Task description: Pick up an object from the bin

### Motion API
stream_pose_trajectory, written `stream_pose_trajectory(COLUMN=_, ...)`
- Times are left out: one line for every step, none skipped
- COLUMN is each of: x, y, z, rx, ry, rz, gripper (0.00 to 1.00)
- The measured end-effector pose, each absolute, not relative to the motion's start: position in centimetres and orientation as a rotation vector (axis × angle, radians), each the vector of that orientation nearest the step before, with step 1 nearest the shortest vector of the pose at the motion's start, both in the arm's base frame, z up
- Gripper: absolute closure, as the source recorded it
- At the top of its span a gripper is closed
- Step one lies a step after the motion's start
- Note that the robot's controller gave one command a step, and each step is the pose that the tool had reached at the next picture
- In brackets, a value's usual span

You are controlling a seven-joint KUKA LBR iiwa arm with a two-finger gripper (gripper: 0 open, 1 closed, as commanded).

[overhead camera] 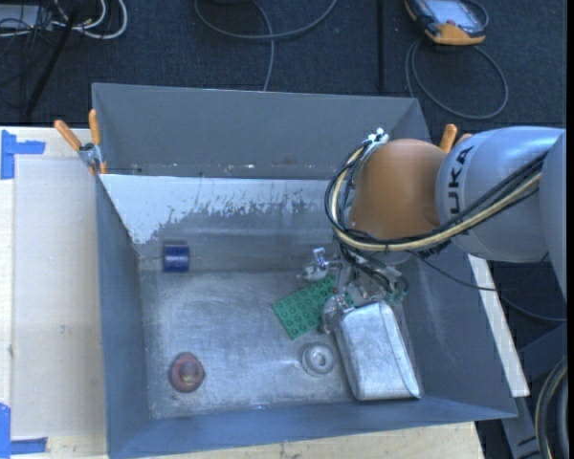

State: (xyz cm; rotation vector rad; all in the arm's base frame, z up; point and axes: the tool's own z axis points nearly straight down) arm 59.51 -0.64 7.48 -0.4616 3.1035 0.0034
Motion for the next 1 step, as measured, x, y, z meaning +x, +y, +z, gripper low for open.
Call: stream_pose_trajectory(x=58.66, y=-2.72, z=25.94, rx=-0.542, ry=3.085, rz=-0.003, gripper=1.00)
